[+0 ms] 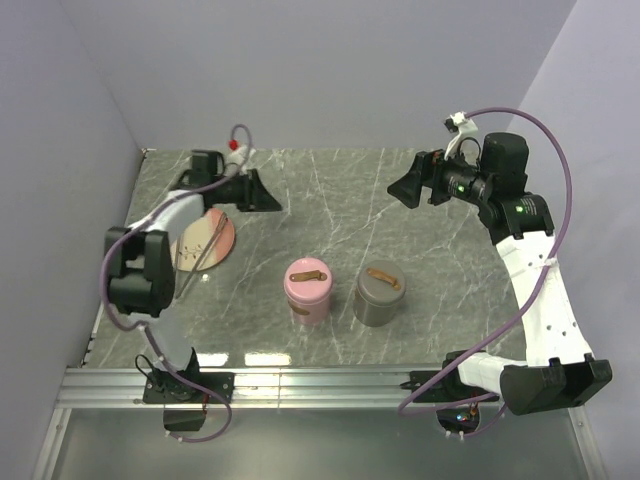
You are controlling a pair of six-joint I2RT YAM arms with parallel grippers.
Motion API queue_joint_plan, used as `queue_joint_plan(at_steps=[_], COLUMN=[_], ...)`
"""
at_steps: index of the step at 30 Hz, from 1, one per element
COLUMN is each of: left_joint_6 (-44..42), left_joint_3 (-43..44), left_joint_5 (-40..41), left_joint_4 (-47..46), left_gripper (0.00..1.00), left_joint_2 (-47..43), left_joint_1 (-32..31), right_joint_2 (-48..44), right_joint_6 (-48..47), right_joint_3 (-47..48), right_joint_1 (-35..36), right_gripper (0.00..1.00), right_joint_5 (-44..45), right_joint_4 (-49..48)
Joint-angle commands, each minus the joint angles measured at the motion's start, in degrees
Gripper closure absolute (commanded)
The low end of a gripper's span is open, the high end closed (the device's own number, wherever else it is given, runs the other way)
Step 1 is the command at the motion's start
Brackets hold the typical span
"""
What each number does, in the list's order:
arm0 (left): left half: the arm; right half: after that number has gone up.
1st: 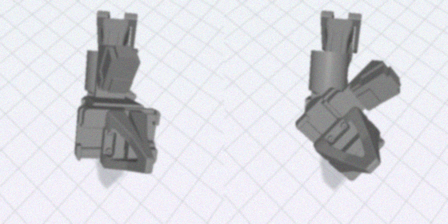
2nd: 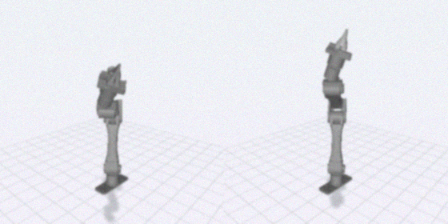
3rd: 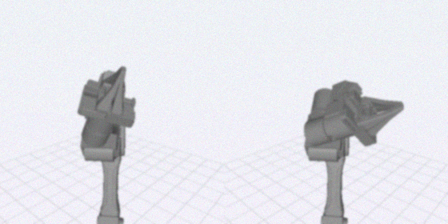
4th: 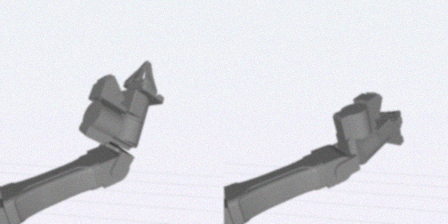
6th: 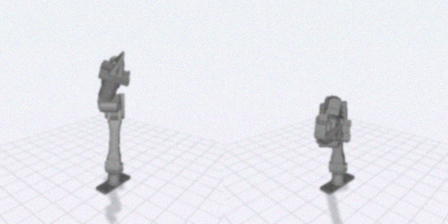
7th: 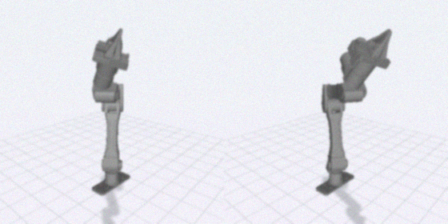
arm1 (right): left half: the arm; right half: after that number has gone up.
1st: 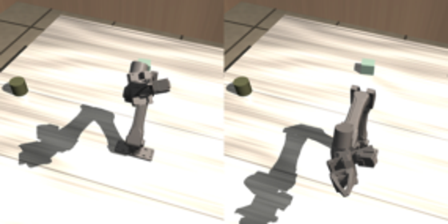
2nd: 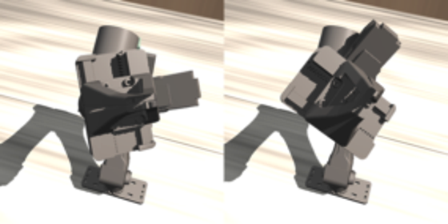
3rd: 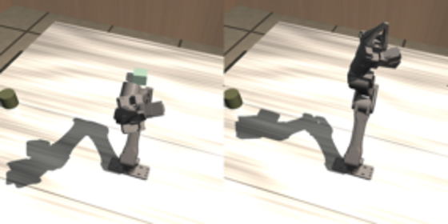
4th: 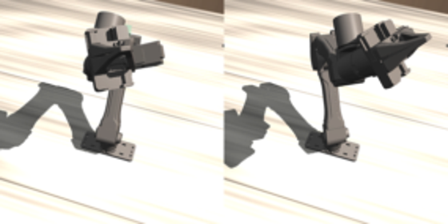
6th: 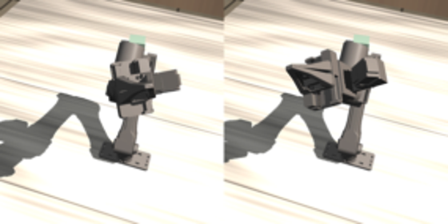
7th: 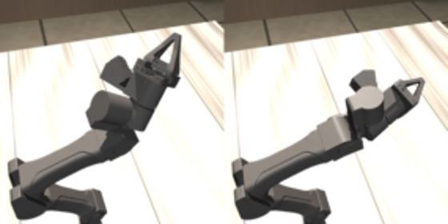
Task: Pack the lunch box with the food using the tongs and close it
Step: Move the packing box to the center of the board.
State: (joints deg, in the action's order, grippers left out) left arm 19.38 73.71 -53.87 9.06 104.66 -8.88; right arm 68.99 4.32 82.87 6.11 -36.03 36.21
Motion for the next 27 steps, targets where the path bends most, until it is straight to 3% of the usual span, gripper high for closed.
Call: queue_joint_plan(at_steps=[1,2,8,10,14,20,25,27], left_joint_6=[-24.07,-33.43,-66.15,-69.46,-72.89,-55.19,-47.16,-43.12], left_joint_3=[1.17,0.82,-11.82,-17.79,-25.10,-37.84,-45.31,-46.98], left_joint_5=[-1.24,-1.24,2.01,3.15,1.66,0.25,9.29,13.34], left_joint_4=[21.55,24.57,37.77,36.48,33.04,7.50,-4.99,-11.32], left_gripper=[0.55,0.54,0.47,0.39,0.37,0.36,0.37,0.38], left_joint_2=[-7.18,-9.71,-24.03,-29.04,-33.98,-43.57,-47.18,-46.83], left_joint_1=[4.30,4.49,5.37,5.37,4.67,0.73,-12.79,-14.57], right_joint_2=[-2.02,-2.11,-2.11,-2.02,-1.76,-1.84,-1.76,-1.67], right_joint_6=[-0.71,-0.89,-1.15,-0.98,-0.89,-0.98,-1.24,-1.24], right_joint_3=[-1.22,-1.22,-0.78,-0.87,-0.78,-0.96,-0.52,-0.60], right_joint_1=[-0.48,-0.48,-0.48,-0.48,-0.48,-0.57,-0.57,-0.66], right_gripper=[0.00,0.00,0.00,0.00,0.00,0.00,0.00,0.00], right_joint_5=[0.61,0.61,0.87,0.79,0.70,0.79,1.14,1.05], right_joint_4=[-1.40,-1.49,-0.87,-1.05,-1.05,-1.05,-0.61,-0.52])
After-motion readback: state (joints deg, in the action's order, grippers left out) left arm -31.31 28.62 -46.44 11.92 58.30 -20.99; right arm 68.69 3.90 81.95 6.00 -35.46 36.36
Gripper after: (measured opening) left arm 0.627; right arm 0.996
